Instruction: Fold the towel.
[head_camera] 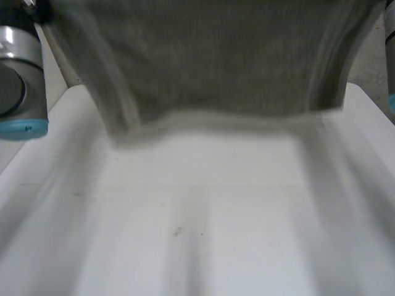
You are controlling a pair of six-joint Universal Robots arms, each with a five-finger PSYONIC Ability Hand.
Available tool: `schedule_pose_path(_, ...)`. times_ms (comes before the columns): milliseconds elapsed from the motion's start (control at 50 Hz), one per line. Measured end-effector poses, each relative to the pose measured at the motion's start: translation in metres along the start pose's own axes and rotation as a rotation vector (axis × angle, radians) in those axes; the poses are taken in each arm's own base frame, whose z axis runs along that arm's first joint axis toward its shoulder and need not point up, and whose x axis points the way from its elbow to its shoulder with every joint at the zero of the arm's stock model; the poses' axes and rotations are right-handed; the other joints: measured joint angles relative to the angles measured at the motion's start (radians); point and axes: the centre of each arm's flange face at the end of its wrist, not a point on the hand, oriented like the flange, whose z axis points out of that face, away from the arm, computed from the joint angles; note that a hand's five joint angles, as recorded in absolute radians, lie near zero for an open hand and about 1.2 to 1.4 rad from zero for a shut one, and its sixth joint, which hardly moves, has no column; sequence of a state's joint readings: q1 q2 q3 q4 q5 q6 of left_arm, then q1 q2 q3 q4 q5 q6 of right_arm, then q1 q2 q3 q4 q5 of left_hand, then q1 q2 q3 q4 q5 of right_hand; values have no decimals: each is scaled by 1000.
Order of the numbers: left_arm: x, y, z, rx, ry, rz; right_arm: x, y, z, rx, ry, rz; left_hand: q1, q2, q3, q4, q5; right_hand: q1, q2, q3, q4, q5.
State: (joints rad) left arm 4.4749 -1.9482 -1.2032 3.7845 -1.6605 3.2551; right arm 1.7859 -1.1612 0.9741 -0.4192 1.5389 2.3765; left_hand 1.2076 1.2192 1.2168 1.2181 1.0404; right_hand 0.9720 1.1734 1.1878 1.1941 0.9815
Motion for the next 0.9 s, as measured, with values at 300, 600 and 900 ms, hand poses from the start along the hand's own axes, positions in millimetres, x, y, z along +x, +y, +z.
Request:
schedule_pose_path(300, 2, 43, -64, -211, 12, -22, -56, 33, -79, -162, -436, 61, 0, 0, 0, 0, 0, 0, 0, 0, 3, 5)
schedule_pose_path(600, -24, 117, -172, -732, 21, 38, -115, 95, -187, -427, -862, 121, 0, 0, 0, 0, 0, 0, 0, 0, 3, 6)
schedule_pose_path(900, -59, 22, -207, -912, -1, 20, -37, 21, -242, -721, -1133, 172, 0, 0, 0, 0, 0, 0, 0, 0, 4, 6)
